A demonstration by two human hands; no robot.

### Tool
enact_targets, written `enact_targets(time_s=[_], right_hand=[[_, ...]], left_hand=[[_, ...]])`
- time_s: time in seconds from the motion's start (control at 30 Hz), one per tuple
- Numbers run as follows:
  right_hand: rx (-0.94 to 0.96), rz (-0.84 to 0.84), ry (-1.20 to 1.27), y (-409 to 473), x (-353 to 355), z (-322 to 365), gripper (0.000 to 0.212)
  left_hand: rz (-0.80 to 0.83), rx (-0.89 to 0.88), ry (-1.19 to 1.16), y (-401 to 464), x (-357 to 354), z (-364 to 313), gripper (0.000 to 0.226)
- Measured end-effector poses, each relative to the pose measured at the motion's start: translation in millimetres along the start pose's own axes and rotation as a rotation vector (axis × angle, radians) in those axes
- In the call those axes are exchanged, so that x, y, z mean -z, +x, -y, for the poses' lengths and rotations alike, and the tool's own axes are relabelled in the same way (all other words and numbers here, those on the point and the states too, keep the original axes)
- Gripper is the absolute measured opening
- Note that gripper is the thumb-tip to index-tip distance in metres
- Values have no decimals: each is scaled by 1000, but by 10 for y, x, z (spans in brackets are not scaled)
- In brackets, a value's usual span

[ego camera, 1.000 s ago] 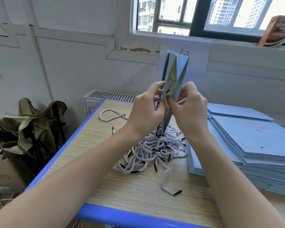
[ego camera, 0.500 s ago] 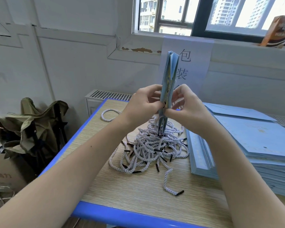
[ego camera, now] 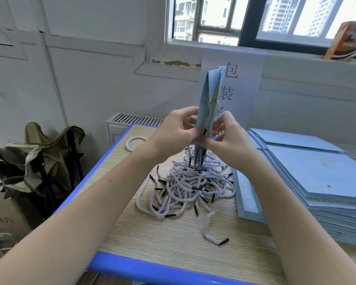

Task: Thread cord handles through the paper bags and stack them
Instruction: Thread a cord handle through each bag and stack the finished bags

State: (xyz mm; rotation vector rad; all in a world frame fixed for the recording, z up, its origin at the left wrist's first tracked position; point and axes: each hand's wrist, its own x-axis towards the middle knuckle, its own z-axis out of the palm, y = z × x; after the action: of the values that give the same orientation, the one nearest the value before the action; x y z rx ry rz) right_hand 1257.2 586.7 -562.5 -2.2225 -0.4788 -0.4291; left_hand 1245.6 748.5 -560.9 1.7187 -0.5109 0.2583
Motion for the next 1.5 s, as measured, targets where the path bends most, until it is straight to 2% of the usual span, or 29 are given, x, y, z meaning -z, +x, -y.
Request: enact_targets(time_s=[0.1,0.43,0.63,0.73,0.8,0.97,1.07,1.17,1.23,1.37,1.5], right_hand=[[-19,-92,0,20,11,-20,28],[-116,-281,-7,36,41,-62,29],[-121,-177,55,43,98,-37,26],[-144,-157,80,36,115,-19,22],[-151,-153,94,31,117,-10,22],[-136,-117,139,38,109,-31,19],[-100,-105,130,41,106,-45,18],[-81,-101,127,43,106,-50,17],[-64,-84,130,39,102,-50,15],[-1,-22,134,20,76,-33,14],[46,25,122,18,53,-26,14]], left_hand=[[-22,-3,15,8,-32,19,28],[-39,-83,135,12,-102,76,36],[-33,-58,237,10,-118,57,40],[114,30,288,-30,-119,50,60],[151,54,313,-54,-135,51,71],[115,45,286,-38,-128,54,49],[127,34,282,-29,-115,59,47],[83,-26,337,-38,-123,68,46],[28,-81,415,-25,-134,109,37],[-150,-138,518,0,-151,186,23],[-324,-112,543,2,-160,191,14]])
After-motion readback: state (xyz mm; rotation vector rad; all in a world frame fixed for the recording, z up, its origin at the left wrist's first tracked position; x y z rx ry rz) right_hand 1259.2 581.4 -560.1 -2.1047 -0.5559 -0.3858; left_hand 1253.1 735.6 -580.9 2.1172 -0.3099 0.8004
